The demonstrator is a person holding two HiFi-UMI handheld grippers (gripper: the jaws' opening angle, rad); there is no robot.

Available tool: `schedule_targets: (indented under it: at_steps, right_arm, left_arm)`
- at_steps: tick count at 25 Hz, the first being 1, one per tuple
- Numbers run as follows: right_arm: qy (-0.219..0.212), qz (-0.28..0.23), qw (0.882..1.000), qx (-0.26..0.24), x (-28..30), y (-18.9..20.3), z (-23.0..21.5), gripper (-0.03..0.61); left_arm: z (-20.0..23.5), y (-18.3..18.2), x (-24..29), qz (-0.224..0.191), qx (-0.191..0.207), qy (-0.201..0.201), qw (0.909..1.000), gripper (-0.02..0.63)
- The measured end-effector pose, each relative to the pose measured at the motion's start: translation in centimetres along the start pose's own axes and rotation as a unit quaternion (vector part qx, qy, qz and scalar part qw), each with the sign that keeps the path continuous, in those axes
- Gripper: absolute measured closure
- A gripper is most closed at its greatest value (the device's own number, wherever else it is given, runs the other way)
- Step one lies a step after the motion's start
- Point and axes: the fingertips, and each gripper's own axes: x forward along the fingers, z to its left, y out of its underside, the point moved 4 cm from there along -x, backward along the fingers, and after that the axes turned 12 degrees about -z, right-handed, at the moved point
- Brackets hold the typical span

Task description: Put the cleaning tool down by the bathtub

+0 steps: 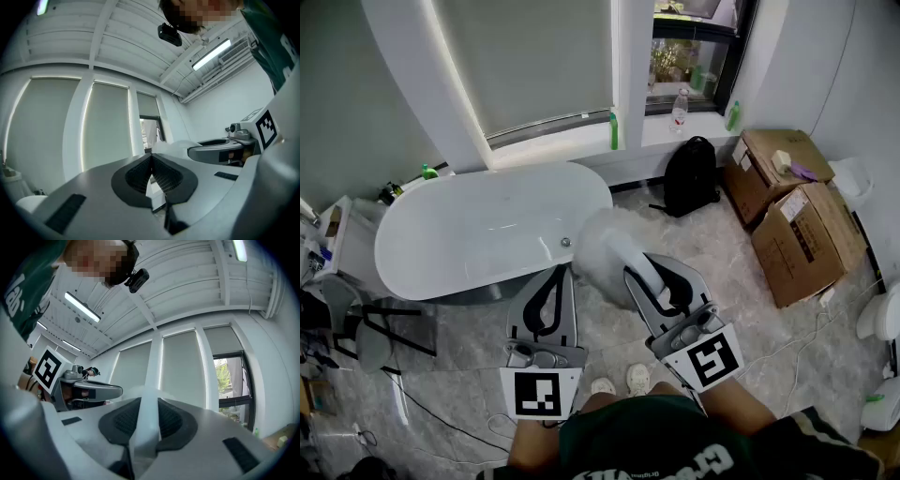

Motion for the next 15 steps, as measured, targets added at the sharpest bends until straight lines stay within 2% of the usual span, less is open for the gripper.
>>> schedule_targets:
  at_steps: [15]
  right_arm:
    - [-0.002, -0.006, 1.000, 0.010, -0.56, -0.41, -0.15, 0.482]
  left_arm:
    - [-0.84, -0.52, -0.12, 0.002, 0.003, -0.002, 1.0000, 0.604]
